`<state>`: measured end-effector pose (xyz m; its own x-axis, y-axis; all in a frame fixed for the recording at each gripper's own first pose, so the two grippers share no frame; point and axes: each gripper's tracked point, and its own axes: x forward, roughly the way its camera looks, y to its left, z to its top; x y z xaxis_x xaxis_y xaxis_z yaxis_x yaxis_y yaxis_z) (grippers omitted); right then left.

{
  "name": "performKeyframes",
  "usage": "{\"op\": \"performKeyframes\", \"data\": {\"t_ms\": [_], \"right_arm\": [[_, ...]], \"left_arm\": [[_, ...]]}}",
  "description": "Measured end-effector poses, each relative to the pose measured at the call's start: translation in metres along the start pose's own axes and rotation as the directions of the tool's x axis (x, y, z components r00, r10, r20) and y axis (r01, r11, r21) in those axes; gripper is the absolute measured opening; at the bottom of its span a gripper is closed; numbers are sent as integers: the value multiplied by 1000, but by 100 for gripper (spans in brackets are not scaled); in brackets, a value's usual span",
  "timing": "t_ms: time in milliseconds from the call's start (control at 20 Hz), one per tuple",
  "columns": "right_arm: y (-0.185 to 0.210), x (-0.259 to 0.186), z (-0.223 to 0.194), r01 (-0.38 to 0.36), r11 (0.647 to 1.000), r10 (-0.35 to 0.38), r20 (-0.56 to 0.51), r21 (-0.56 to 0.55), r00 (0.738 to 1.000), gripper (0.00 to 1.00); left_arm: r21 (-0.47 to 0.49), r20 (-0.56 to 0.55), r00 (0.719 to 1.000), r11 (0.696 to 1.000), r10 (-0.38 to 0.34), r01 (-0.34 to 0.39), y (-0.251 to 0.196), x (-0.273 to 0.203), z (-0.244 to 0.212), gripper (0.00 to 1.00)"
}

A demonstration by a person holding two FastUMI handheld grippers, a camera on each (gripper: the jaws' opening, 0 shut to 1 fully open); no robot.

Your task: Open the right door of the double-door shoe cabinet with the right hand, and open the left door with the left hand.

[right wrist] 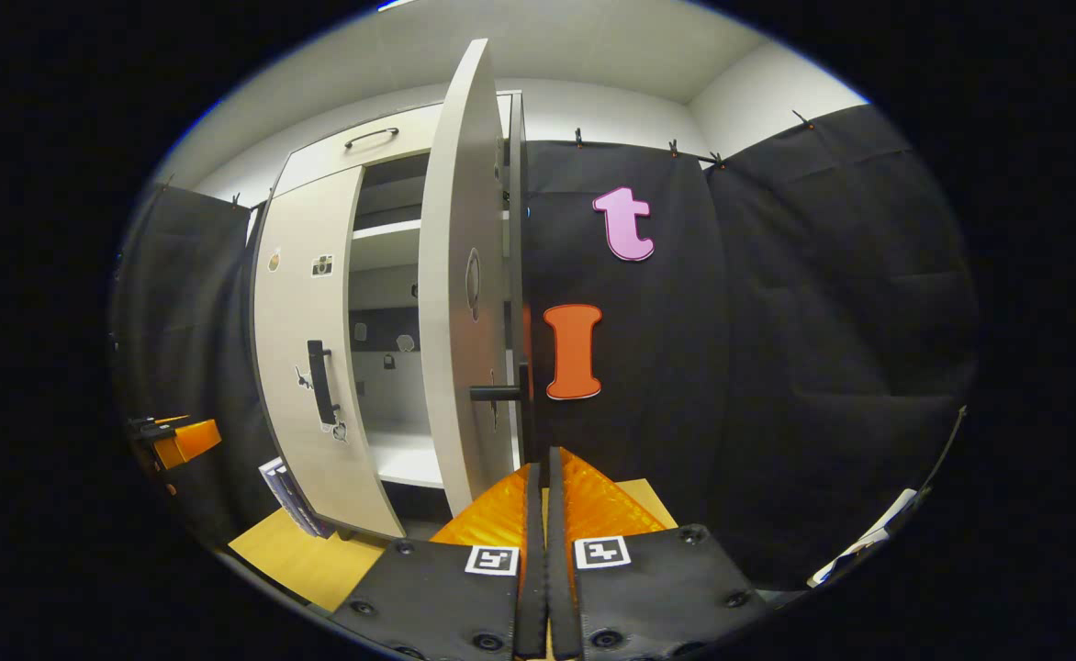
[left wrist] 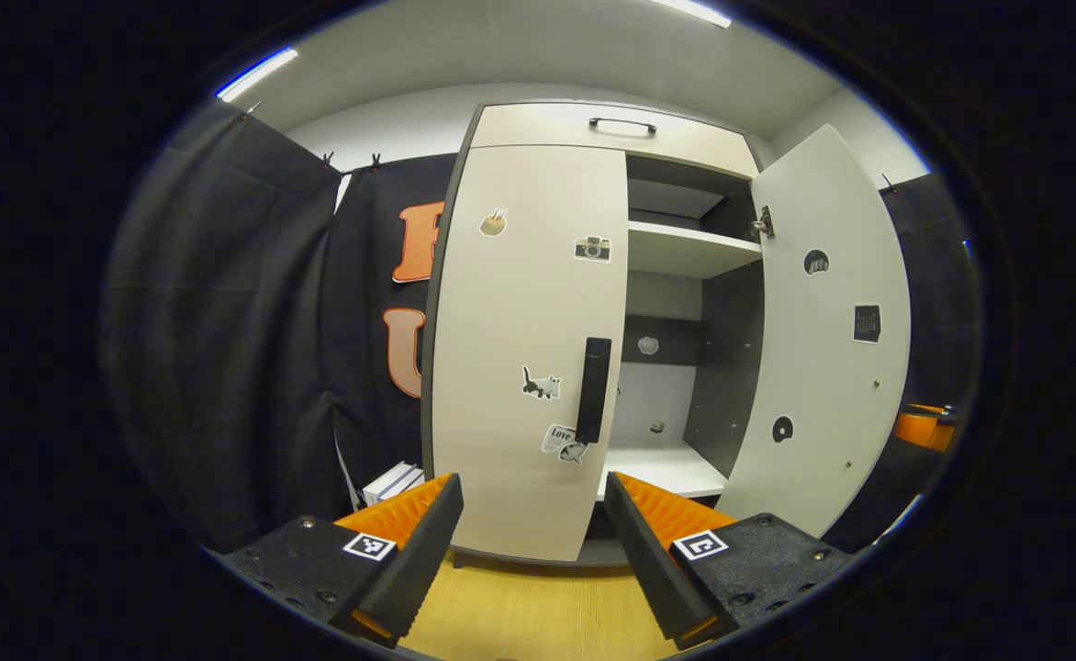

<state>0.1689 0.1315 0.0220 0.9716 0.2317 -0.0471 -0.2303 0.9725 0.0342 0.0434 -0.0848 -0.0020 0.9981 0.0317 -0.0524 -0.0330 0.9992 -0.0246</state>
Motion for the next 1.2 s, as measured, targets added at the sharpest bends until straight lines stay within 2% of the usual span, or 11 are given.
{"op": "performKeyframes", "data": {"t_ms": [100, 200, 300, 350, 450, 500, 550, 750, 800, 1150, 1200], "right_arm": [[-3, -4, -1, 6, 1000, -6, -13, 9, 1000, 10], [-6, -7, -1, 4, 1000, -3, -16, 25, 1000, 29], [-8, -7, -1, 7, 999, -7, -15, 44, 1000, 32], [-8, -9, 0, 2, 999, -2, -10, 53, 1000, 55], [-11, -9, 1, -1, 997, 1, -8, 72, 1000, 69], [-15, -10, 0, 3, 997, -2, -7, 78, 1000, 61], [-19, -11, 0, 10, 997, -10, -6, 82, 1000, 80], [-37, -17, 4, 40, 995, -41, 6, 95, 999, 93], [-41, -17, 5, 48, 994, -49, 7, 98, 999, 86], [-61, -13, -3, 99, 988, -98, -13, 119, 995, 95], [-63, -13, -4, 105, 987, -104, -16, 119, 994, 89]], "left_arm": [[-11, 0, 1000, 1000, -14, 14, -9, 15, 1, 95], [-22, -1, 1000, 999, -23, 23, -17, 30, 3, 95], [-26, 3, 999, 999, -41, 41, -26, 47, 7, 95], [-23, 4, 999, 999, -48, 48, -32, 57, 10, 95], [-6, 14, 998, 998, -64, 64, -42, 75, 17, 95], [2, 16, 997, 998, -70, 70, -46, 84, 17, 95], [4, 16, 997, 997, -79, 79, -51, 95, 19, 95], [-6, -9, 996, 996, -89, 89, -56, 136, 14, 95], [-11, -19, 996, 996, -87, 87, -55, 145, 12, 95], [-1, -51, 997, 998, -65, 65, -53, 204, -2, 93], [-13, -56, 996, 997, -72, 71, -55, 210, -3, 92]]}}
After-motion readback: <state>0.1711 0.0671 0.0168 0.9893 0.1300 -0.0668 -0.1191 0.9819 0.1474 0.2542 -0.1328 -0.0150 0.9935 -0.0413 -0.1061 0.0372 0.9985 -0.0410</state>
